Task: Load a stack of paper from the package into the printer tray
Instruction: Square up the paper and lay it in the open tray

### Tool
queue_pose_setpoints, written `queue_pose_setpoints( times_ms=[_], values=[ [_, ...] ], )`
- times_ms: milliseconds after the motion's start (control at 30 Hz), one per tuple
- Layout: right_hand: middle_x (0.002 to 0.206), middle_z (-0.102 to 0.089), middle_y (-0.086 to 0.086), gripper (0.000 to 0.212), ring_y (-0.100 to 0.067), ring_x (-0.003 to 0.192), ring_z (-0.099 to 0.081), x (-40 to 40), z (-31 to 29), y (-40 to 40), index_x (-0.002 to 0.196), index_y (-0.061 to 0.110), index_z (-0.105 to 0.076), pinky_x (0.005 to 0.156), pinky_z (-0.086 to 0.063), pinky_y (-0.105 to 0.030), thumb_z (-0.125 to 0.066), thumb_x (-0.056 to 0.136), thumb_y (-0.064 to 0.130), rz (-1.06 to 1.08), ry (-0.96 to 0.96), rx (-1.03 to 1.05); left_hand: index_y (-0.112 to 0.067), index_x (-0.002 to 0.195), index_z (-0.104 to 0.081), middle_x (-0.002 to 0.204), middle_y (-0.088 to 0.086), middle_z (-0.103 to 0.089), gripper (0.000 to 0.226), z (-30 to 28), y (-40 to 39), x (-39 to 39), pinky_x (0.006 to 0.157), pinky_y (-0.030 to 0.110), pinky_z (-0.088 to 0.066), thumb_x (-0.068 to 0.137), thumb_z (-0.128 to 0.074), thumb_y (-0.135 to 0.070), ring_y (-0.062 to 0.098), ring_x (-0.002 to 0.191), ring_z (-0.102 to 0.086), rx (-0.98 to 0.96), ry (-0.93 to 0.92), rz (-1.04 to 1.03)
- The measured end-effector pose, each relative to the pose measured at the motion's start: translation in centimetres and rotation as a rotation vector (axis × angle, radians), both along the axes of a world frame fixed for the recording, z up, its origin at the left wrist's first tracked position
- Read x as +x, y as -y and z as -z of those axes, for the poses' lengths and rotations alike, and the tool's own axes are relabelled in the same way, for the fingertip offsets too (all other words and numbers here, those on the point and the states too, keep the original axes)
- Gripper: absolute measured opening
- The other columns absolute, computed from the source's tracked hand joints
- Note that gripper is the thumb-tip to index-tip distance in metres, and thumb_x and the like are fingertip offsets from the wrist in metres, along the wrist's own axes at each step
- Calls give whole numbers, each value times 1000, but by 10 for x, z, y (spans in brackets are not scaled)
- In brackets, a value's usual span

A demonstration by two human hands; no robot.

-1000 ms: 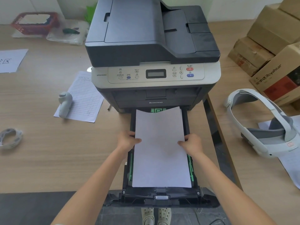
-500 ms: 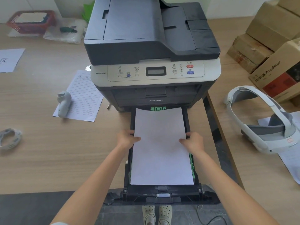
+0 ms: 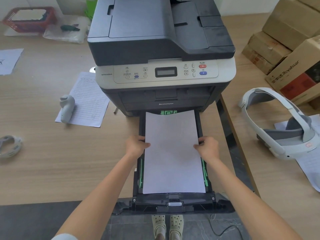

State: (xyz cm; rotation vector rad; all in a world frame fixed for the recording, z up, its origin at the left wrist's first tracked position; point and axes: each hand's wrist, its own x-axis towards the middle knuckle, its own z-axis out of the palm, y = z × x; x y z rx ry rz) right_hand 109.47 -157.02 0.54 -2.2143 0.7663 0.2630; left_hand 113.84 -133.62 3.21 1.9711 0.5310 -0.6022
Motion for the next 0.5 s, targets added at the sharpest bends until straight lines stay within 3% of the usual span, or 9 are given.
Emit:
queue_pose_setpoints(
  times_ms=[333, 500],
  values=[
    [120, -64, -17, 31, -32, 105, -61, -3, -9, 5, 118, 3, -61, 91, -48, -37, -54, 90, 13, -49, -53, -12, 1, 120, -59, 116, 24, -64, 37, -6, -7, -5, 91, 41, -54, 83, -58, 6, 36, 100, -64, -60, -3, -77],
    [118, -63, -19, 34, -26, 87, -59, -8, -14, 5, 121, -2, -58, 79, -46, -31, -45, 93, 14, -98, -88, 63, 4, 123, -56, 117, 26, -62, 39, -14, -11, -13, 87, 37, -53, 84, -57, 5, 33, 92, -63, -101, 10, -85]
  ],
)
